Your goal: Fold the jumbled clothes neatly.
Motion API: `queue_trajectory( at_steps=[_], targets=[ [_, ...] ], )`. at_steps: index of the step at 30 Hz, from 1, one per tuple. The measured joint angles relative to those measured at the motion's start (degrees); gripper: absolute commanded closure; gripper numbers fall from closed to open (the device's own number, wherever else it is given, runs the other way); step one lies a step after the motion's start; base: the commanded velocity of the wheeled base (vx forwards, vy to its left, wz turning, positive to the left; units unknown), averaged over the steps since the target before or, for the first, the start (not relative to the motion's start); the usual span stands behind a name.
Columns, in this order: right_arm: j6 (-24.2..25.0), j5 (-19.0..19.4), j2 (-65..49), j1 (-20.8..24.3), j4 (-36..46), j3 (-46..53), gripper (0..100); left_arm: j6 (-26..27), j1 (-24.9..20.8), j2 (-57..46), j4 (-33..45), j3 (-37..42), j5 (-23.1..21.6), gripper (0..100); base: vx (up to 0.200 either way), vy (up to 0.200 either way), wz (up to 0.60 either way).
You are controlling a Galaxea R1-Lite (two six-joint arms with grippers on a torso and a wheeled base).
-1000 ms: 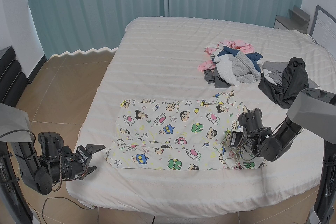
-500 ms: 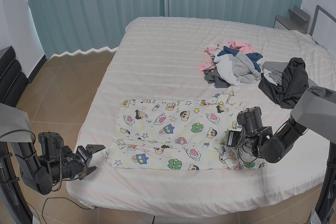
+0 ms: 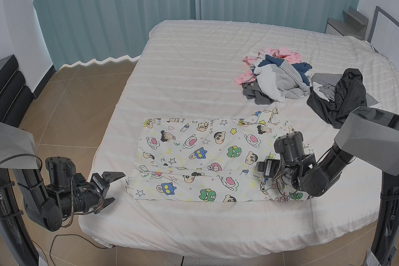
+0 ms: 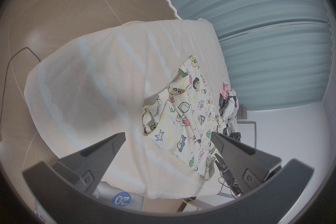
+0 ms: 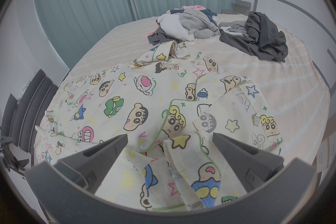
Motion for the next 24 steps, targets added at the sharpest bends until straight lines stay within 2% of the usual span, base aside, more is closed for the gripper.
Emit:
queue_trajectory(
  at_steps=[2, 3, 24],
  targets=[
    [0.02, -0.09, 0.67, -0.04, -0.11, -0.24, 0, -0.02, 0.00, 0.00, 0.00, 0.05, 0.00, 0, 0.000, 0.000, 0.00],
    [0.02, -0.11, 0.94, -0.11, -0.15, -0.30, 100, -0.02, 0.00, 0.00, 0.02, 0.07, 0.00, 0, 0.000, 0.000, 0.00],
    [0.33, -0.13, -2.28, -0.89, -0.41, 4.08, 100, -0.02, -0.05, -0.05, -0.04, 0.22, 0.00, 0, 0.000, 0.000, 0.00]
  ],
)
